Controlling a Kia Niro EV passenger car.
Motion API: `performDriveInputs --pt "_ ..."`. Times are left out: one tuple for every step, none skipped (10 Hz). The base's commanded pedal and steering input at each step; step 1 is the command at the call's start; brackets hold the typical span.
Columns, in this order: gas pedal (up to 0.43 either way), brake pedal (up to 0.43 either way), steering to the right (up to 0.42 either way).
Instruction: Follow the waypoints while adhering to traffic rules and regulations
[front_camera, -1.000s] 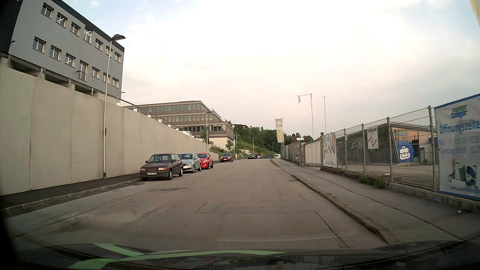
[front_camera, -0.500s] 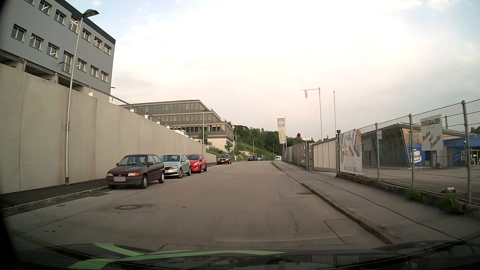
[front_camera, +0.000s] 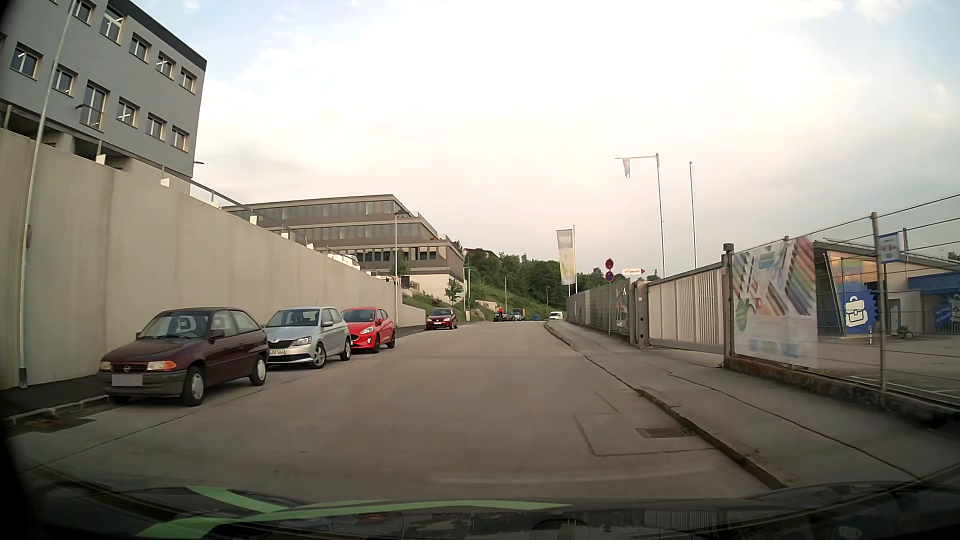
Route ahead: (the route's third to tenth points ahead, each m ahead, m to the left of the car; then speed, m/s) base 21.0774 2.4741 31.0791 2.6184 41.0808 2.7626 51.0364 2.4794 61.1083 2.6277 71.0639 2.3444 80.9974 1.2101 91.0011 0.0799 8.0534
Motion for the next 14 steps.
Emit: performDriveInputs --pt "0.130 0.000 0.000" --pt "0.130 0.000 0.000" --pt "0.130 0.000 -0.001" --pt "0.130 0.000 0.000" --pt "0.138 0.000 0.000" --pt "0.138 0.000 -0.001" --pt "0.150 0.000 0.000" --pt "0.157 0.000 -0.001" --pt "0.169 0.000 -0.001" --pt "0.177 0.000 0.000" --pt "0.209 0.000 0.000" --pt "0.220 0.000 -0.001" --pt "0.220 0.000 -0.001" --pt "0.220 0.000 -0.001"
